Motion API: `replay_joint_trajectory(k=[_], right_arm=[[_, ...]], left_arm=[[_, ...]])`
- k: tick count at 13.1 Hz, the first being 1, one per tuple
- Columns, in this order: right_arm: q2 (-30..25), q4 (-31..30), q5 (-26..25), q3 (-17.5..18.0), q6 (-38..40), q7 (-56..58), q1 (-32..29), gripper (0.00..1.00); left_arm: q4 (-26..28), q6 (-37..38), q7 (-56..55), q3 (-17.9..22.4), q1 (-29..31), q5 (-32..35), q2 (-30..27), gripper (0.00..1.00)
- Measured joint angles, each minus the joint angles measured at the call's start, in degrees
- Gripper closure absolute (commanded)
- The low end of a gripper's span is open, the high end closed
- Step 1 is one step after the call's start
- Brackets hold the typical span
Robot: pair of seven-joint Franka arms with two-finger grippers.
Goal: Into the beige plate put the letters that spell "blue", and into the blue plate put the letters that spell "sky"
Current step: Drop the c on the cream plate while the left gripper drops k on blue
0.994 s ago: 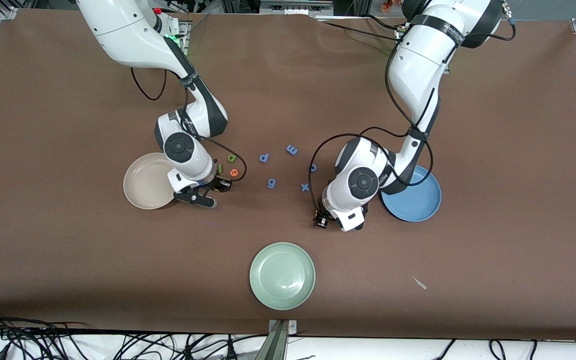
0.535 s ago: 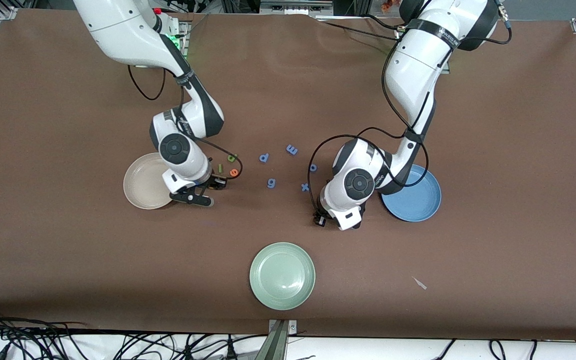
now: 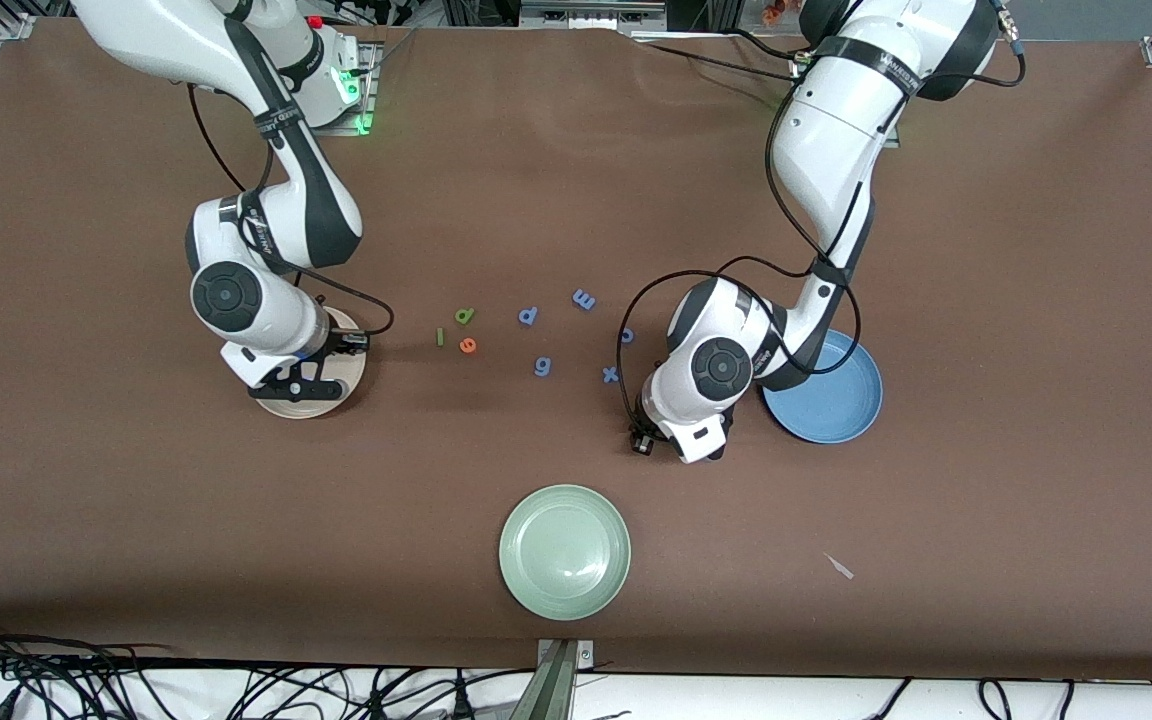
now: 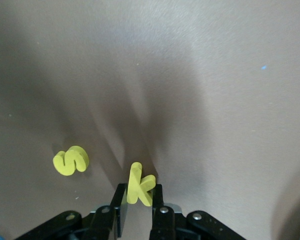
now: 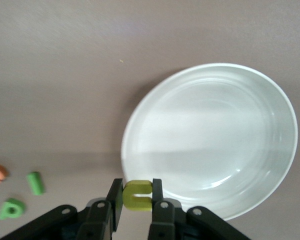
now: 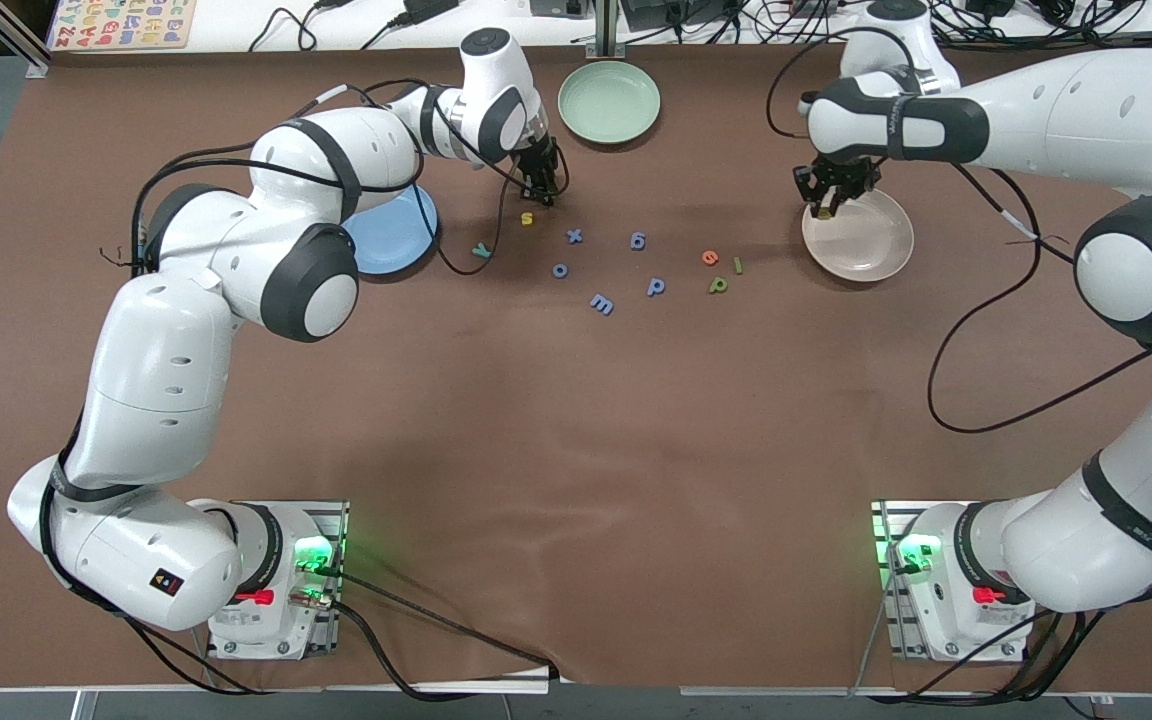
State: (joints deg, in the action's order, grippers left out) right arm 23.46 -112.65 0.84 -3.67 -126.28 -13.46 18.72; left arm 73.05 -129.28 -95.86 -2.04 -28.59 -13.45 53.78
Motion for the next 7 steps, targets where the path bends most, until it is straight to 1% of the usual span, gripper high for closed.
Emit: replay_joint_trajectory(k=[1,2,4,5,7], right_arm=[[0.1,-2.1,0.0,-0.7,-2.6,1.8,-0.1,0.81],[0.1,-4.0,0.0,-1.2,-4.7,3.2,-0.2,0.76],[0.1,-5.4,0.0,-1.4,-6.3,3.8,-0.5,0.74],[-0.1,-5.4,0.0,-1.4,-6.4,3.8,-0.4,0.73],[-0.7,-4.9,0.0,-1.2,-6.5,3.7,-0.4,0.69]], left_arm=[[-0.3,2.2,0.1,0.3,0.1,1.3,-0.9,1.00],[-0.6,5.4,0.2,0.5,0.4,4.5,-2.2,1.00],[-1.0,12.1,2.6,0.6,1.2,10.4,-5.1,1.00],[-1.0,14.8,6.2,0.6,1.7,11.7,-6.3,1.00],[-1.0,21.3,17.5,0.8,3.2,12.6,-7.9,1.00]])
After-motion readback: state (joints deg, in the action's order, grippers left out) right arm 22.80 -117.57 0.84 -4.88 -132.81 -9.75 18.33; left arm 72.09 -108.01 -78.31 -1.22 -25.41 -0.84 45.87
